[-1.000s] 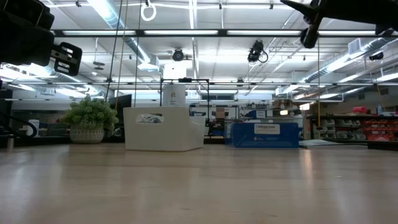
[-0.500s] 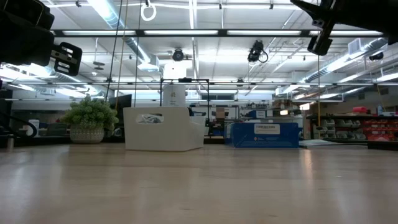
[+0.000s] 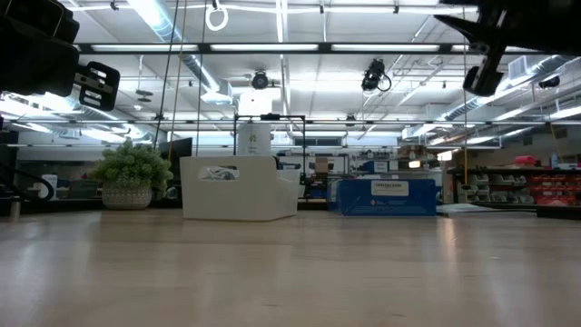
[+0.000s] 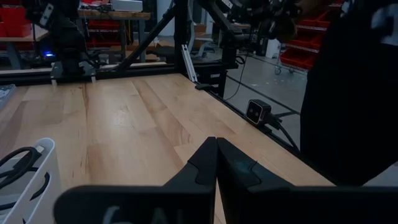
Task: Pick and place USB-C Cables
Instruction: Return to Home Position
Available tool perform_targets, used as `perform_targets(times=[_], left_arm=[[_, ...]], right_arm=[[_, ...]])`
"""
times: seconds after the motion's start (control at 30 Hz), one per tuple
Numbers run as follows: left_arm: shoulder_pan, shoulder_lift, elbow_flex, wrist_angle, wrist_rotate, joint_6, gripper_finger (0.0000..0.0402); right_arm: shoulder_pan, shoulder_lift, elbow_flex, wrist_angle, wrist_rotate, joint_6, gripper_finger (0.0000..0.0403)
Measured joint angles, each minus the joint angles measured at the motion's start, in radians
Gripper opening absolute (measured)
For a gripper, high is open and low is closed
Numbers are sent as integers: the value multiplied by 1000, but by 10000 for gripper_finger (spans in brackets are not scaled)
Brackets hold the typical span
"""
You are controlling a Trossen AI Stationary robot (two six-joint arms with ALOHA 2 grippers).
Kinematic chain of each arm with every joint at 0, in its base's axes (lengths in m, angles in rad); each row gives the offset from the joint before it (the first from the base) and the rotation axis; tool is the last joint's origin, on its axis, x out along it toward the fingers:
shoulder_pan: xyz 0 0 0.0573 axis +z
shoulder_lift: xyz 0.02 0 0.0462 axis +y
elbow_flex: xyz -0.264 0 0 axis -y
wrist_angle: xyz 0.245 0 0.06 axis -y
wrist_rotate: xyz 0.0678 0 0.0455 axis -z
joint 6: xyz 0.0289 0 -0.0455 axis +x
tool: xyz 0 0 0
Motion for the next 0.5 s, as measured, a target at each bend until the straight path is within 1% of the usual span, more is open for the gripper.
perform_targets(times=[0.17, 0.37, 0.5], left_arm=[[0, 0, 0, -1, 0, 0, 11], [0, 0, 0, 0, 0, 0, 11], [0, 0, 0, 0, 0, 0, 11]], right_arm=[[36, 21, -46, 8, 63, 24, 54], [46, 45, -111, 148, 80, 45, 9], [46, 51, -140, 184, 92, 46, 9]])
